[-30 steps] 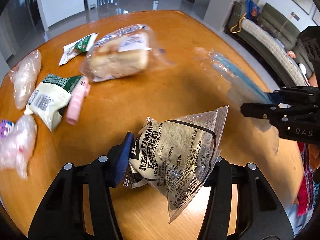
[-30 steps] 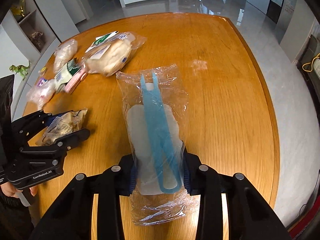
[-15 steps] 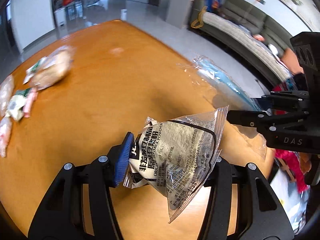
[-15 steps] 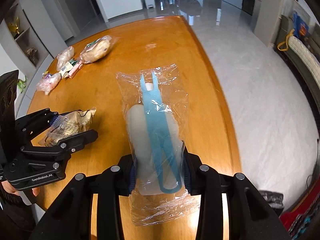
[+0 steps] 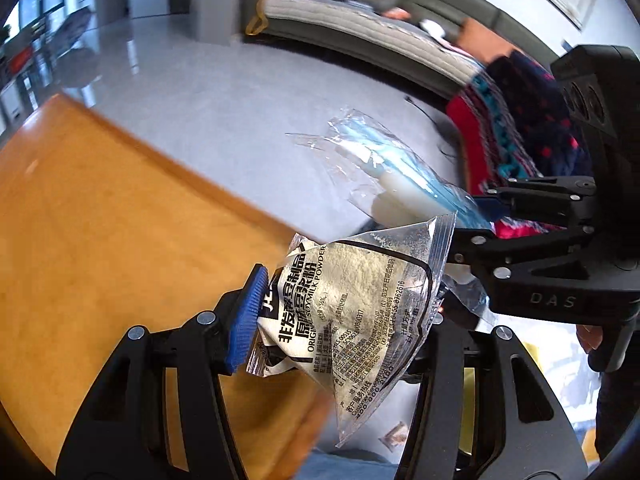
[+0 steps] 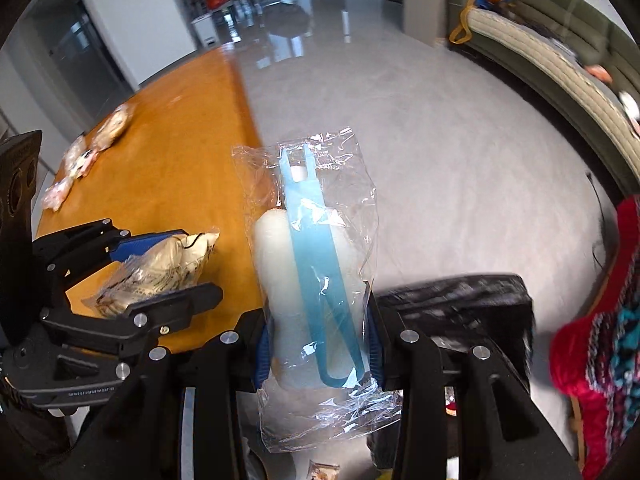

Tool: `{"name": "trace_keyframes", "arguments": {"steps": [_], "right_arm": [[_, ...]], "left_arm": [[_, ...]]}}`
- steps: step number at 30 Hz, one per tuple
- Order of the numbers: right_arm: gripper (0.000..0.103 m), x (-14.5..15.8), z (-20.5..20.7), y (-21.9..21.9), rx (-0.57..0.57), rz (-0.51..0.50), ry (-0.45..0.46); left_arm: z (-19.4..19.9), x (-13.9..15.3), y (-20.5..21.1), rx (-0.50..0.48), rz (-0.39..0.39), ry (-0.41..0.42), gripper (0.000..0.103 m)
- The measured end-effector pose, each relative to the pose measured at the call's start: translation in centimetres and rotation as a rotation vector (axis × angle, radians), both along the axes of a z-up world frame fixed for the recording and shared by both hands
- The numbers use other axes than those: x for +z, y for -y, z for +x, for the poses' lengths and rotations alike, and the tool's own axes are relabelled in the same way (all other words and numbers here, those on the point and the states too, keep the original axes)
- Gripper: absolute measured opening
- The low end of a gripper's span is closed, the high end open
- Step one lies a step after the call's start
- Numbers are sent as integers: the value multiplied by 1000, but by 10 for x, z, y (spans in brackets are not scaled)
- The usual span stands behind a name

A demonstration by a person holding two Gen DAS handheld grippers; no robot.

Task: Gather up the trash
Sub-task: 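Carry both packets over the black trash bag and open both tools, then move both open tools back over the table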

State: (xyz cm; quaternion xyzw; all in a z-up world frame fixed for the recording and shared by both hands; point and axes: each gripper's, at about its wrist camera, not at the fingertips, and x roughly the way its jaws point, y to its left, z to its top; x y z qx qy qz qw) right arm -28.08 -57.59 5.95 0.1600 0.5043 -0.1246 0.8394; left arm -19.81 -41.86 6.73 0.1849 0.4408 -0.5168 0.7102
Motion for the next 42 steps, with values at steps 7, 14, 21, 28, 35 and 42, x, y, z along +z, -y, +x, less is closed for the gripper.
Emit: {"name": "trace_keyframes", "arguments": {"steps": [7,14,21,28,35,42], "right_arm": [[40,-14,-76,61,-190,20,-26],[45,-40,-128,111,-379,86,-86],[76,-53,-157,138,-530,51,-131],[76,-41,-141,125,-470,49,-98],[76,-23,-102,92,-348,31,-68],[76,-7,-48,48,-209,10,-49]], "left_arm": [[-75,-18,65,-151,33,-27,53],[-148,-50,112,-302,114,-29,58],[-170,-49,125,-292,117,63,97],[-147,-39,114,-252,82,36,97],[-122,-27,93,-190,47,16,97],[-77,-16,45,-77,2,25,97]]}}
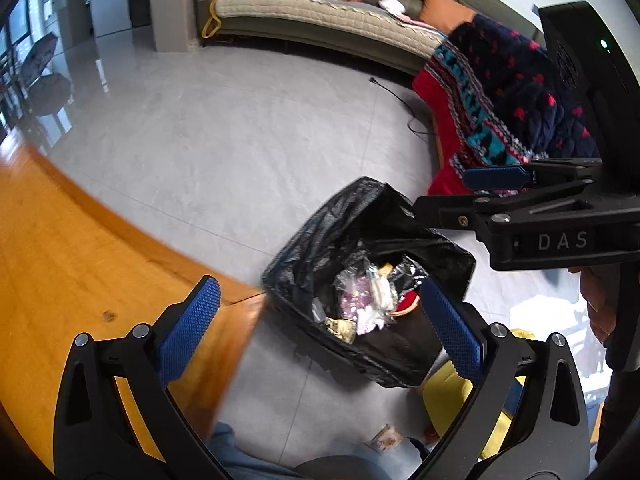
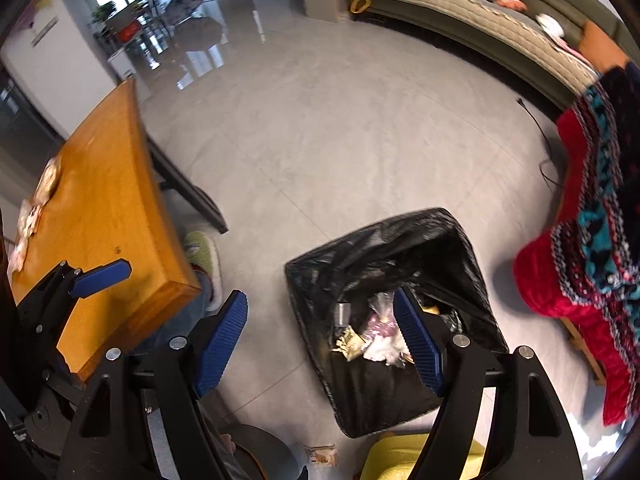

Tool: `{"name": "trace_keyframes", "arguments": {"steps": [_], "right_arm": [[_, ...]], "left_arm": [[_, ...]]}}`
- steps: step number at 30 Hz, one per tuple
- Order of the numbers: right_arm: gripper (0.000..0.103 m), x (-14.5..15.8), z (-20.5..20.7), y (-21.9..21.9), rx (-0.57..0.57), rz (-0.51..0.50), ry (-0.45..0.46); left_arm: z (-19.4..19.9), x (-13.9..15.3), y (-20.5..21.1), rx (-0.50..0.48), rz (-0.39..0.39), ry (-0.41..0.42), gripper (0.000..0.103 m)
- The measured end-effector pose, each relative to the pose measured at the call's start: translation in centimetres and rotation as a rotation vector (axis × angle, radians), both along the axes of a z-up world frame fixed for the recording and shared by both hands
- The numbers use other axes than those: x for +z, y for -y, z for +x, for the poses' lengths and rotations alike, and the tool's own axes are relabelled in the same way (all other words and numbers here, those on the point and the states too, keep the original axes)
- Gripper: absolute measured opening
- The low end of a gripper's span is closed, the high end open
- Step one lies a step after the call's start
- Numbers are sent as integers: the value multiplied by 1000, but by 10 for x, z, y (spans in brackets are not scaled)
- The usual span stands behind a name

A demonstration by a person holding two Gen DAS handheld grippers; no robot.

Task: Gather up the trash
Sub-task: 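Move both open tools back over the table, then grasp the crumpled clear plastic bag with the left tool while the right tool grasps the green-white snack packet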

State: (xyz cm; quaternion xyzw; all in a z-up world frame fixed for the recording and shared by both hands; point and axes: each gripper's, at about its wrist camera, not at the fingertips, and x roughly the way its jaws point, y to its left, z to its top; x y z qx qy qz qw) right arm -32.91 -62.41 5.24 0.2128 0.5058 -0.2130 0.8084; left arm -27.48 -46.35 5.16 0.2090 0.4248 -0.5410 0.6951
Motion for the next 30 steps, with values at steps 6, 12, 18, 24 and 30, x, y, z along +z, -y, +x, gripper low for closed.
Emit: {"name": "trace_keyframes", "arguments": {"steps": [6,12,18,24,30], "right_arm": [[76,6,54,-46,129,-1,14],[76,2,114,-94,264,35,20],[76,-1,181,-147,385,72,1],[76,-2,244,-199,494,100,-2],[76,-1,304,-261,614,135,0]], "left_arm": [[51,-1,-54,133,-31,-30,97],[100,0,-113,277,-50,-42,97],[156,3,-180,463,-49,-32,97],[206,10,-257,667,-55,-19,97],[244,11,-332,828,-31,0,97]]}}
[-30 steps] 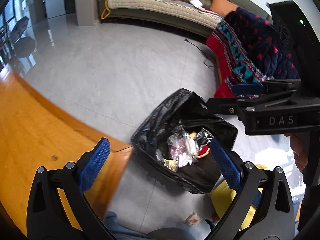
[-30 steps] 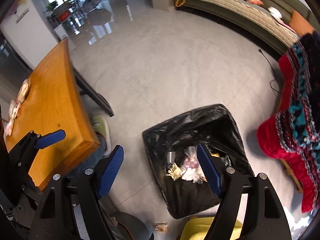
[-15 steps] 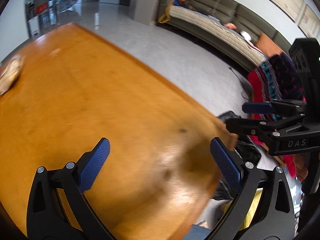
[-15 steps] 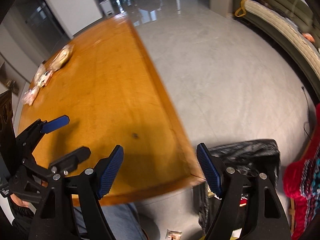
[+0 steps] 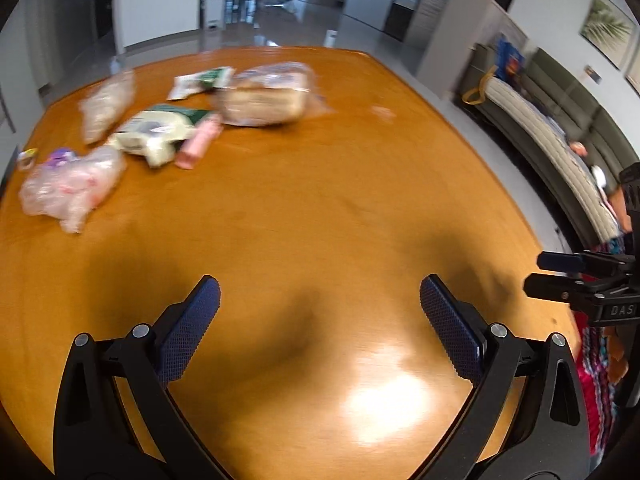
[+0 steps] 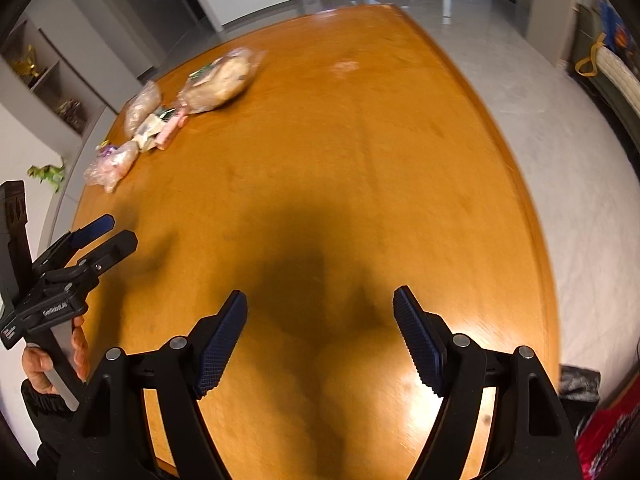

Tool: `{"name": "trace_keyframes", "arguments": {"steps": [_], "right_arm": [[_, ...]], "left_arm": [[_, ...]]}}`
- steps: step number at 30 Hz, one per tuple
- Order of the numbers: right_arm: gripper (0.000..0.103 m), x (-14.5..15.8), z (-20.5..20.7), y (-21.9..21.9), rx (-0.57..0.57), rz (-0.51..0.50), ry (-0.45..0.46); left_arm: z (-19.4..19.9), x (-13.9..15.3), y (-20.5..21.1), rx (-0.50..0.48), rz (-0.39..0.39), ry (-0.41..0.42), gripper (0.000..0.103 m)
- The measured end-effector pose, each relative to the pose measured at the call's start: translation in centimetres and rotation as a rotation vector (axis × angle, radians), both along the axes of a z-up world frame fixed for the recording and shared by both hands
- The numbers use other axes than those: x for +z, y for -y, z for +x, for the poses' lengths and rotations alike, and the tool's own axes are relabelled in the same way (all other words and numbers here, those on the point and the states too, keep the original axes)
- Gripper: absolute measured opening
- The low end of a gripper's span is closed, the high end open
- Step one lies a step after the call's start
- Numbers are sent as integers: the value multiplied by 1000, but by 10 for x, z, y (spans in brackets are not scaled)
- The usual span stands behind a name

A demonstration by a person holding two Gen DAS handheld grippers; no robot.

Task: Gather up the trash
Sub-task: 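Grasp the crumpled clear plastic bag with the left tool while the right tool grasps the green-white snack packet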

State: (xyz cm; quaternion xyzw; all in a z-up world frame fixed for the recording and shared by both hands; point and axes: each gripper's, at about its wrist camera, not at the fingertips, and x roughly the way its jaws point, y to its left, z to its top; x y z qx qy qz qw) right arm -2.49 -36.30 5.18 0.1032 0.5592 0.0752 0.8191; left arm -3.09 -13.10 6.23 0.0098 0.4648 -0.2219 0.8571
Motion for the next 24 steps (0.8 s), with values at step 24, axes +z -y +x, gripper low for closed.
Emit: {"name": "trace_keyframes", "arguments": {"steps": [24], "right_arm": [[76,26,145,-178,356,-12,74]], "left_arm": [[157,-36,-158,607,-32,-209,93]]}}
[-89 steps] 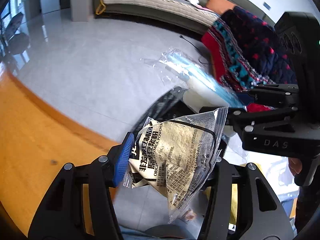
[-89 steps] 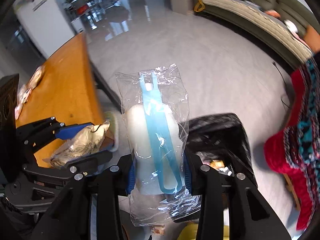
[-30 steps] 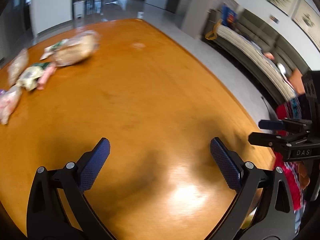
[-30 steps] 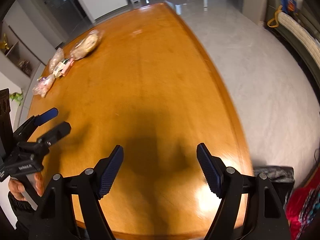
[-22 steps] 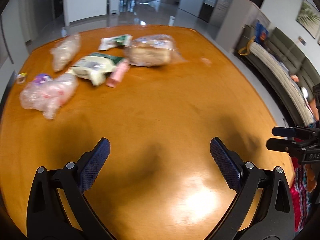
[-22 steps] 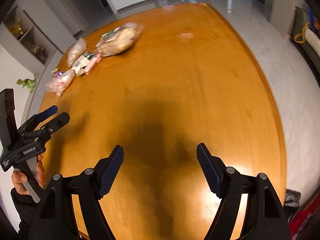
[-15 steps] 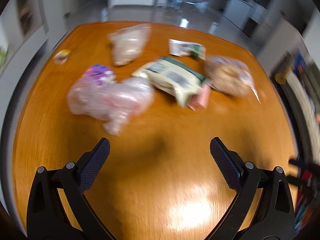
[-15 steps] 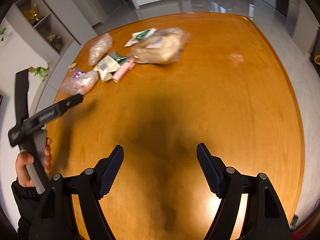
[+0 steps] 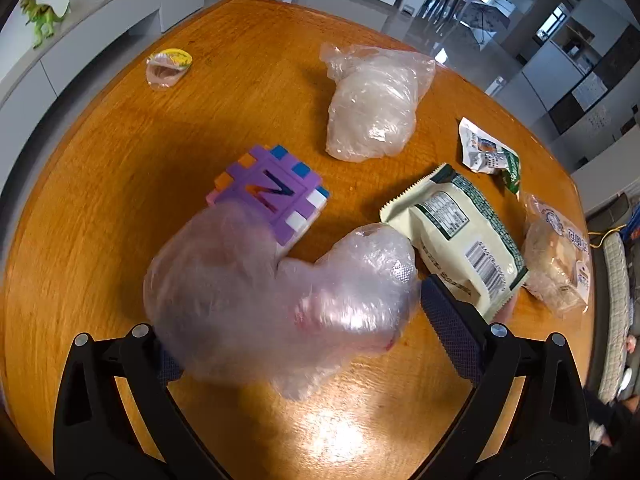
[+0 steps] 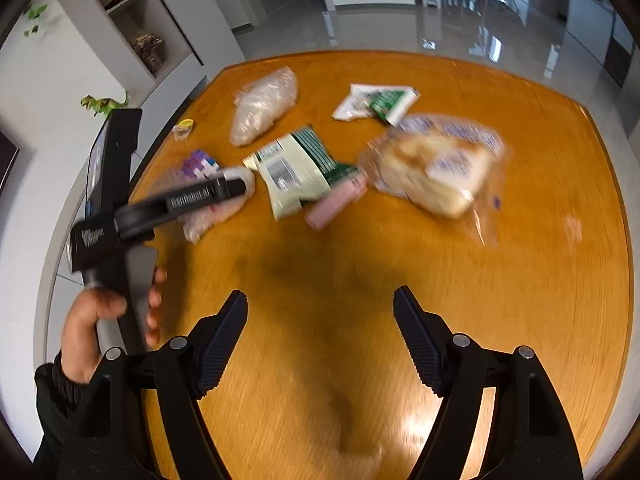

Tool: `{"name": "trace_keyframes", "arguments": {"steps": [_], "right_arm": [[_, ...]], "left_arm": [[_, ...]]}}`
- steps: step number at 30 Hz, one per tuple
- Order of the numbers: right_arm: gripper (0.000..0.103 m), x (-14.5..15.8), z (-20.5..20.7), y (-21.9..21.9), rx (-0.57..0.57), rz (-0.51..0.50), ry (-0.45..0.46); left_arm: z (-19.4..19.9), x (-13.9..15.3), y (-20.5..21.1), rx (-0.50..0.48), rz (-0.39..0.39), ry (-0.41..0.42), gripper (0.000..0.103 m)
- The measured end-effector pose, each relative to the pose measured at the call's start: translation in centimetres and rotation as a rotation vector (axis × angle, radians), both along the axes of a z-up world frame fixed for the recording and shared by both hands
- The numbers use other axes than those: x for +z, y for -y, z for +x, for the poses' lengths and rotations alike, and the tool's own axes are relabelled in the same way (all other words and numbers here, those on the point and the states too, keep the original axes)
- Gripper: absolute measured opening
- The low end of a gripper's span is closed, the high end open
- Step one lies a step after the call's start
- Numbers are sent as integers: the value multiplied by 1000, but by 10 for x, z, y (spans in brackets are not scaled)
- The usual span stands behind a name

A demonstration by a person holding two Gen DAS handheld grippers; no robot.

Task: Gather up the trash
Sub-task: 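Grasp the crumpled clear plastic bag with the left tool while the right tool grasps the green-white snack packet, then carry the plastic bag and snack packet to the trash bag and release both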

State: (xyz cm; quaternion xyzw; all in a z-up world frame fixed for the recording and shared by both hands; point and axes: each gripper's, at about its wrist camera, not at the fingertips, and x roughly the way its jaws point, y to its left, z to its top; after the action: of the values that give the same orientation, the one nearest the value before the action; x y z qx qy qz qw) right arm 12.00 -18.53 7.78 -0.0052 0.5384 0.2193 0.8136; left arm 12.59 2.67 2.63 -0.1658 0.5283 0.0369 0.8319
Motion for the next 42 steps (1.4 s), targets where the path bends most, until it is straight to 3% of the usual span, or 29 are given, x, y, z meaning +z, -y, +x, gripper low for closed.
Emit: {"name": "trace_keyframes", "arguments": {"steps": [3,6,13,17,19,22,28,34,42], "right_arm": [[76,3,21,-27,59,-43,40],[76,-5,42,-58,112,-114,61],[77,-40,84,-112,172,-305,67],[79,-58,97,-117,166,-354,44],[67,-64,94,-119,182,-379,58],[62,-59,81,-115,219,-348,45],[62,-25,39,-87,179,-207,57],[62,3,-17,-52,160,-212,101],[62,11,-88,21,64,-209,104]], "left_arm": [[-7,3,2,-80,78,4,63],[-27,6,-7,-166,59,-10,54],[-74,6,-25,-247,53,-12,54],[-72,6,-31,-255,55,-13,54],[-71,5,-29,-259,63,-11,54],[-74,3,-29,-256,53,-5,54],[-85,10,-23,-270,26,25,54],[-110,30,-3,-312,13,81,54],[-149,45,44,-384,15,119,54]]}}
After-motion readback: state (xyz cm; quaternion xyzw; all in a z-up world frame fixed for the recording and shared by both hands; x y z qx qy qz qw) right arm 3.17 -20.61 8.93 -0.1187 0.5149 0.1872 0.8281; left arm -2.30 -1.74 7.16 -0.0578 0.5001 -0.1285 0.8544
